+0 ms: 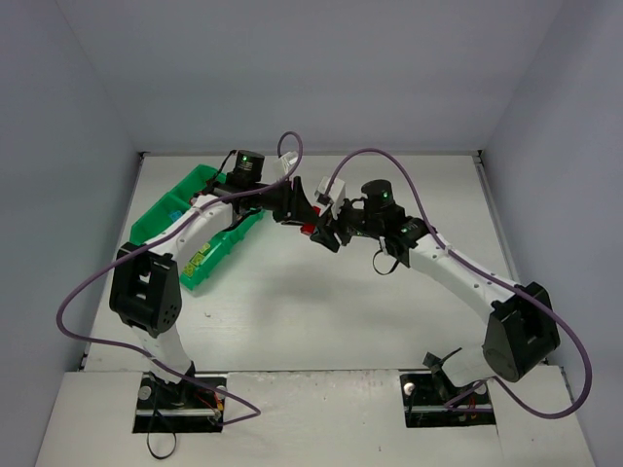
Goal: Sort the legos into containers by color
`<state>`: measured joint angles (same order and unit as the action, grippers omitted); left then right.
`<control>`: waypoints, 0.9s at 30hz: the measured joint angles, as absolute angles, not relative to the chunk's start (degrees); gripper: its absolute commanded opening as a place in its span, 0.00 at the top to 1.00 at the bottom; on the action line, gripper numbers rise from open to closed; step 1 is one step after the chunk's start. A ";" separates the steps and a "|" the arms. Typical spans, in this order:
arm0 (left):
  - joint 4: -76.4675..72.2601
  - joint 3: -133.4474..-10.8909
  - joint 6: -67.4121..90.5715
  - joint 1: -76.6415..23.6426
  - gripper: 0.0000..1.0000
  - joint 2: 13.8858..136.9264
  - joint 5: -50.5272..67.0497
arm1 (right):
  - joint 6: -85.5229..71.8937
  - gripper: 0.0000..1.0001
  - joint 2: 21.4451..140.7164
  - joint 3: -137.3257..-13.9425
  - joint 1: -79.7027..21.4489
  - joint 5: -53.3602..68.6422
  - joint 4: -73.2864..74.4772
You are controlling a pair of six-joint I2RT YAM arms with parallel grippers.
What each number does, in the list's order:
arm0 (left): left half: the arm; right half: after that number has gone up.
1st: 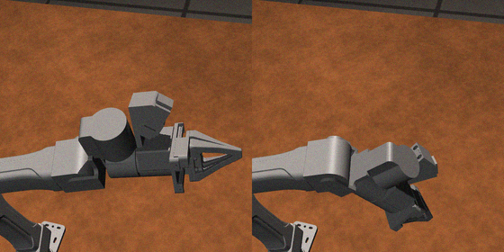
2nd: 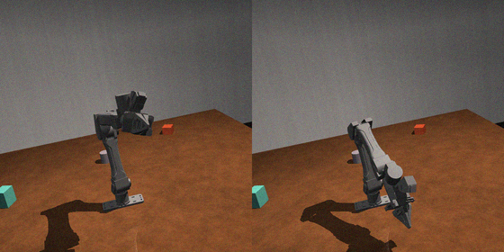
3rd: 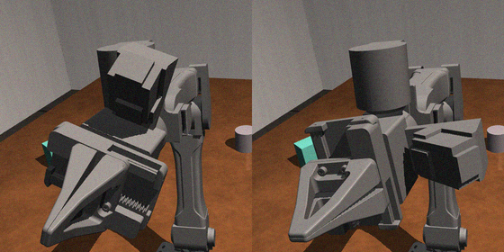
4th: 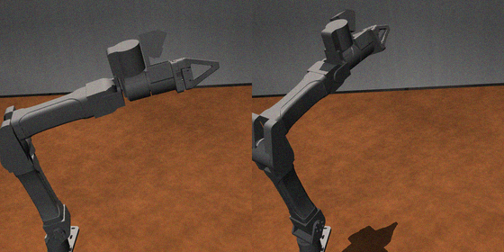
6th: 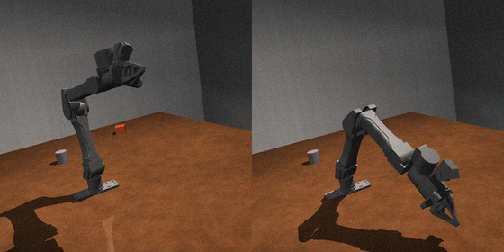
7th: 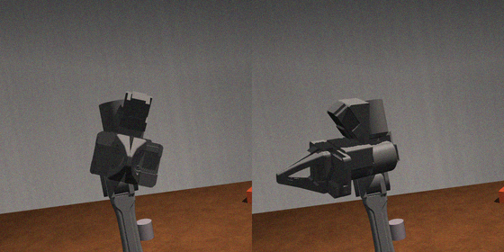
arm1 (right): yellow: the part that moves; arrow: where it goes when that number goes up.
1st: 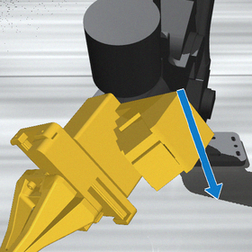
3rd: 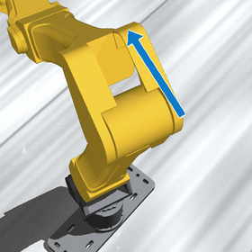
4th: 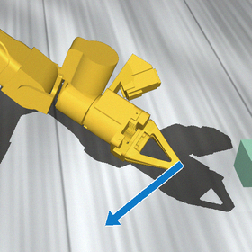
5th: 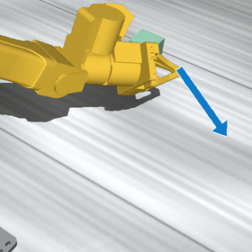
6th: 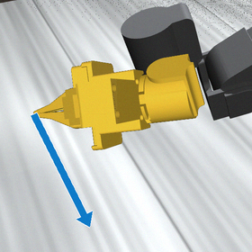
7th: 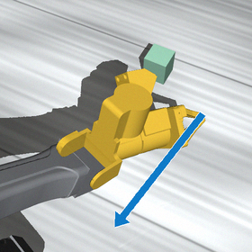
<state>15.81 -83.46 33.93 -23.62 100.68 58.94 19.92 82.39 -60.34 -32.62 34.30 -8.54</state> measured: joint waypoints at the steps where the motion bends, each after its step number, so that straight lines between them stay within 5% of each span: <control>1: 15.31 -83.31 34.41 -23.62 0.84 100.68 59.11 | 20.21 0.58 82.15 -60.34 -32.62 34.44 -8.58; 5: 13.61 -82.70 35.90 -23.59 0.84 100.68 59.90 | 20.10 0.67 81.49 -60.34 -32.64 35.40 -8.14; 11: 12.58 -82.70 36.88 -23.55 0.84 100.71 60.90 | 20.25 0.99 80.79 -60.34 -32.64 35.42 -7.88; 14: 12.51 -82.70 37.12 -23.55 0.77 100.71 61.06 | 20.25 1.00 80.75 -60.34 -32.60 35.46 -7.88; 17: 12.49 -82.70 37.21 -23.55 0.57 100.71 61.12 | 20.34 1.00 80.68 -60.34 -32.60 35.59 -7.88; 27: 12.60 -82.67 38.24 -23.62 0.50 100.71 60.53 | 21.08 1.00 79.11 -59.11 -32.53 35.59 -8.88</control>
<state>12.60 -82.67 38.24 -23.62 100.71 60.53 21.08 79.11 -59.11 -32.53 35.59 -8.88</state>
